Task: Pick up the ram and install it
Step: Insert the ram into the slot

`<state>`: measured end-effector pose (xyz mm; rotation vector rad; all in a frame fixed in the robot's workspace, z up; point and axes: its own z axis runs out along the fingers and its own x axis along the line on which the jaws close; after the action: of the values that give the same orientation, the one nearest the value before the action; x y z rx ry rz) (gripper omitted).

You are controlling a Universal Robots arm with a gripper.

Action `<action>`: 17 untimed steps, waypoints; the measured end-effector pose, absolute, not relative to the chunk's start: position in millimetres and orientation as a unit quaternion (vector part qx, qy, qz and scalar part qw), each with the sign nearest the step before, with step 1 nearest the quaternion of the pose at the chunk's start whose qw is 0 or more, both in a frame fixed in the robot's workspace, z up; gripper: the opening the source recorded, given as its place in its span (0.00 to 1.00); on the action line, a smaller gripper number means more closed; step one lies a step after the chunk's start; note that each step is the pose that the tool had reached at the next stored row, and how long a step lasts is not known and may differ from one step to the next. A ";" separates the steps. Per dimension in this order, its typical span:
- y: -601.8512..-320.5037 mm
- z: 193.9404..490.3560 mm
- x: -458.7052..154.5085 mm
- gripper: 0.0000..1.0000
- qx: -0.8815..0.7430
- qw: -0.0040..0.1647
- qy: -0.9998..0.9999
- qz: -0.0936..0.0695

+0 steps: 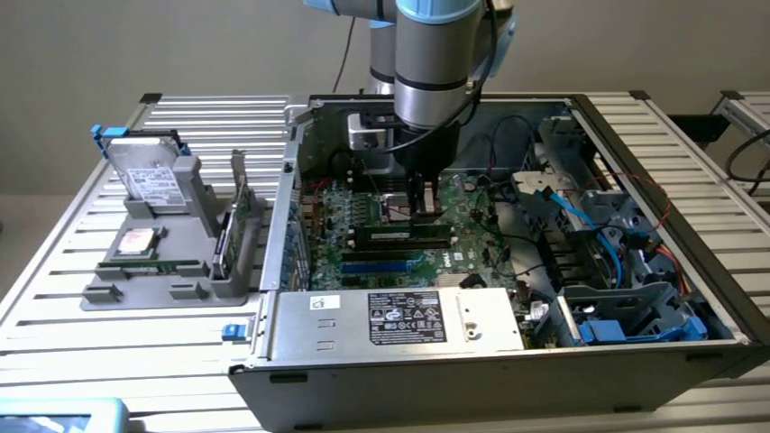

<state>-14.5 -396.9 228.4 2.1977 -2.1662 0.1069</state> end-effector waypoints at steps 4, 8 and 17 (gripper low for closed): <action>-396.9 227.5 -14.5 0.13 0.711 0.027 -0.702 0.035; -396.9 226.7 -14.5 0.13 0.711 0.027 -0.702 0.035; -396.6 224.9 -15.0 0.13 0.710 0.027 -0.703 0.035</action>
<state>-15.0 -396.6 224.9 2.1938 -2.1700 0.1069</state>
